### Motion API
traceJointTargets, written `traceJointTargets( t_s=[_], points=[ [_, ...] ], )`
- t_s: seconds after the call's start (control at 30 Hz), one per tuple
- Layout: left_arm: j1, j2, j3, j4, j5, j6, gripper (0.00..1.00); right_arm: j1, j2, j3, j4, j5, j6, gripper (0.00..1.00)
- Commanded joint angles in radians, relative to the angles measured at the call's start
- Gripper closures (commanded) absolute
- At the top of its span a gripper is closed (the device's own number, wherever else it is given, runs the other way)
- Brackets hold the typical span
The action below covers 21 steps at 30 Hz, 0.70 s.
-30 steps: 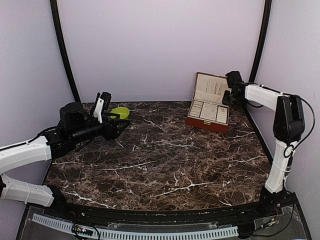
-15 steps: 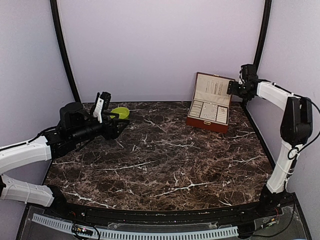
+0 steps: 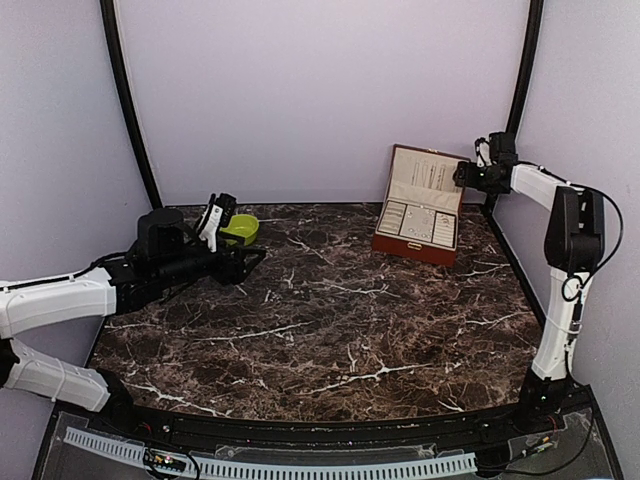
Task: Organize the mixed jewelry
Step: Close the box lid on the jewelry box.
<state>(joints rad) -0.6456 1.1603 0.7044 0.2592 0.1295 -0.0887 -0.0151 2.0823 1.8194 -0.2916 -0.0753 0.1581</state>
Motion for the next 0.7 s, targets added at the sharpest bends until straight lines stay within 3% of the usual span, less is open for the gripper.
traceJointTargets(
  t_s=[0.0,0.3,0.67],
  points=[
    [0.013,0.015,0.031,0.021,0.0,0.024,0.3,-0.029,0.078,0.108,0.025,-0.033,-0.064,0.1],
    [0.032,0.062,0.035,0.017,-0.005,0.03,0.3,-0.029,0.208,0.255,0.041,-0.141,-0.145,0.1],
    [0.041,0.094,0.038,0.014,-0.012,0.032,0.3,-0.007,0.176,0.222,0.085,-0.314,-0.193,0.1]
  ],
)
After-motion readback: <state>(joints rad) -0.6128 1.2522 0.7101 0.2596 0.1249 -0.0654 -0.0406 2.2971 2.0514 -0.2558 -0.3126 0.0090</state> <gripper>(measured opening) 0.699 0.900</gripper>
